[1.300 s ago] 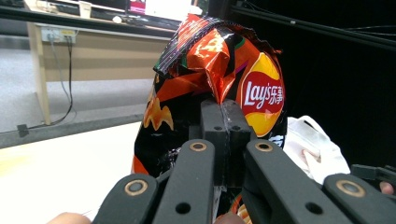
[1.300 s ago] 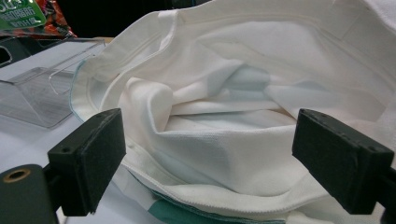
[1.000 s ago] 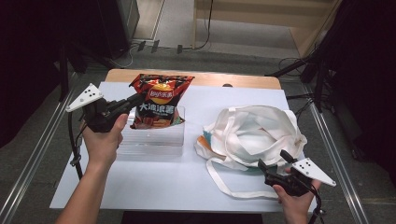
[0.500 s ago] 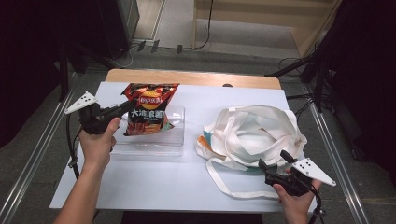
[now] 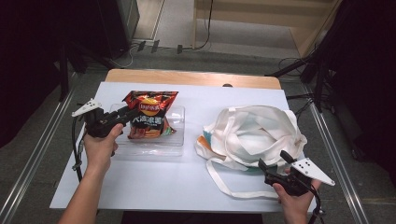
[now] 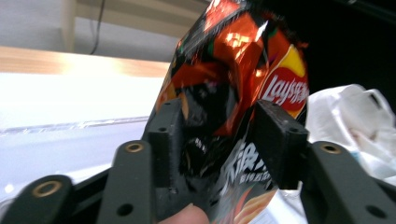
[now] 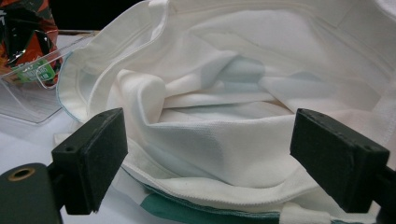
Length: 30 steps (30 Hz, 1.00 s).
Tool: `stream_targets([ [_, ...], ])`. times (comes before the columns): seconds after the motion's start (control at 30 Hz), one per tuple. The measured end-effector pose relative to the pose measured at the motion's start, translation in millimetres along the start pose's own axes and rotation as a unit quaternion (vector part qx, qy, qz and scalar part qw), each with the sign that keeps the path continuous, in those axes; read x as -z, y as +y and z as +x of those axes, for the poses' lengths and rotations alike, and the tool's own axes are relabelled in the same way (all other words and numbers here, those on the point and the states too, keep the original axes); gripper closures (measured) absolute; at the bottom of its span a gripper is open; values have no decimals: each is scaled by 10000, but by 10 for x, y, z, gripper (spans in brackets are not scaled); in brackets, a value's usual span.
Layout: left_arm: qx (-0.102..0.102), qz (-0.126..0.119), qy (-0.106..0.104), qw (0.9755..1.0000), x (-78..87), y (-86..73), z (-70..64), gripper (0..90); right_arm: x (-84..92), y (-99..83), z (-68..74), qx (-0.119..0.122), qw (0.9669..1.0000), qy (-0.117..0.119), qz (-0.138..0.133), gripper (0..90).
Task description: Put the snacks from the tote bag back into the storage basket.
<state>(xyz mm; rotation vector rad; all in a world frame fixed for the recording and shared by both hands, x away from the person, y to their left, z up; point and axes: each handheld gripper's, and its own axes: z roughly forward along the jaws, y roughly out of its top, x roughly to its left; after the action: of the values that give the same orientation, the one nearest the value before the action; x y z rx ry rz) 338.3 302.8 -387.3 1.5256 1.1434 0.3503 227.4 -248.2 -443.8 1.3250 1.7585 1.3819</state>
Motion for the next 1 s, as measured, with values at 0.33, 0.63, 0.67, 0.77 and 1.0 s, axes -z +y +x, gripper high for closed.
stream_targets([
  [0.33, -246, 44, 238, 9994, 30, -14, -97, 886, 0, -9, -23, -51, 10000, -45, 28, 122],
  [0.63, -91, 72, 139, 9998, 45, 1, -111, 696, 2, -8, -31, -64, 9999, -81, 19, 125],
  [0.67, -91, 72, 139, 9998, 45, 1, -111, 634, 2, -8, -31, -64, 9999, -81, 19, 125],
  [0.77, -251, -99, 433, 9987, 83, -18, -156, 449, 15, -5, -36, -51, 10000, -81, -9, 124],
  [1.0, -408, -74, 885, 9952, 137, -74, -259, 20, 13, -5, -42, -55, 9999, -87, -6, 125],
])
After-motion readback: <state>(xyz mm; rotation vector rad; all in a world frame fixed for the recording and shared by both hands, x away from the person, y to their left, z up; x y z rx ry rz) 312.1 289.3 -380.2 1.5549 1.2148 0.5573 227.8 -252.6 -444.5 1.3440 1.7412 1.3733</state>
